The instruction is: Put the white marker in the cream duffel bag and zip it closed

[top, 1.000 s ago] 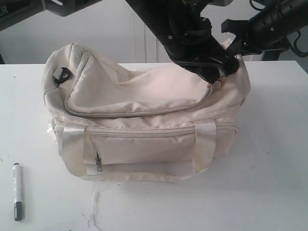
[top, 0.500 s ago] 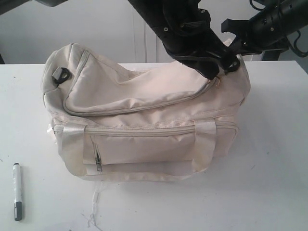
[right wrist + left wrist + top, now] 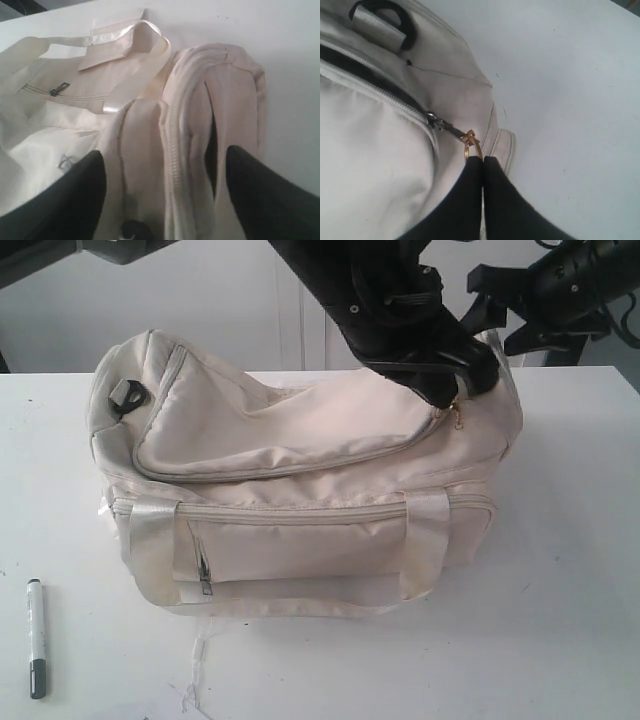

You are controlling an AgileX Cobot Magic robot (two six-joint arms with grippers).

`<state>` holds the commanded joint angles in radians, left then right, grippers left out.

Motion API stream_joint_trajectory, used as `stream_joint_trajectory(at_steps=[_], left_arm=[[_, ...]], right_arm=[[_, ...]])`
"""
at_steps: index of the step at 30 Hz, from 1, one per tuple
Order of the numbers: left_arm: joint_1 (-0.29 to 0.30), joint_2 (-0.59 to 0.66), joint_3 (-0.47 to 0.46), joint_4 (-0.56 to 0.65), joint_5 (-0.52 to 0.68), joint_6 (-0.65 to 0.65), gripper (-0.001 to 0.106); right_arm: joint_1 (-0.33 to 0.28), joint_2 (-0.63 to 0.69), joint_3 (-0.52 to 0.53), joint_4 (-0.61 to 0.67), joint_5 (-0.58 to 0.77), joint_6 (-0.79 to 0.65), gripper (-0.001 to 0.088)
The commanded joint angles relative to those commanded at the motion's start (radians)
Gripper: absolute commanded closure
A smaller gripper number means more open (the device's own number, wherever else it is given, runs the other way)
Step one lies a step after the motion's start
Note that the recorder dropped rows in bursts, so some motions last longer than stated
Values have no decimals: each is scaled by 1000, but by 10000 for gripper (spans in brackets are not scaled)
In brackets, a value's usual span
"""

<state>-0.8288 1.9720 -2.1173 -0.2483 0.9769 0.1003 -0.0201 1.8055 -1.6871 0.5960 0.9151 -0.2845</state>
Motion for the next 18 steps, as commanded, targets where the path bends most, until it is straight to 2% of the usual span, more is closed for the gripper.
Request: stream_joint_trajectory(at_steps=[4,6,8,18], left_arm=[[0,0,0,0,-3,-34,1053],[0,0,0,1,-3,-46,1053],[0,0,0,1,-3,-50,1053],[0,0,0,1,-15,-52,1053]], right_arm=[[19,-22,0,13,90,-2,211],[45,-18,2,16,116,-2,245],[71,-14,2,10,95,-4,270],[152,42,2,-9,76,2,270]])
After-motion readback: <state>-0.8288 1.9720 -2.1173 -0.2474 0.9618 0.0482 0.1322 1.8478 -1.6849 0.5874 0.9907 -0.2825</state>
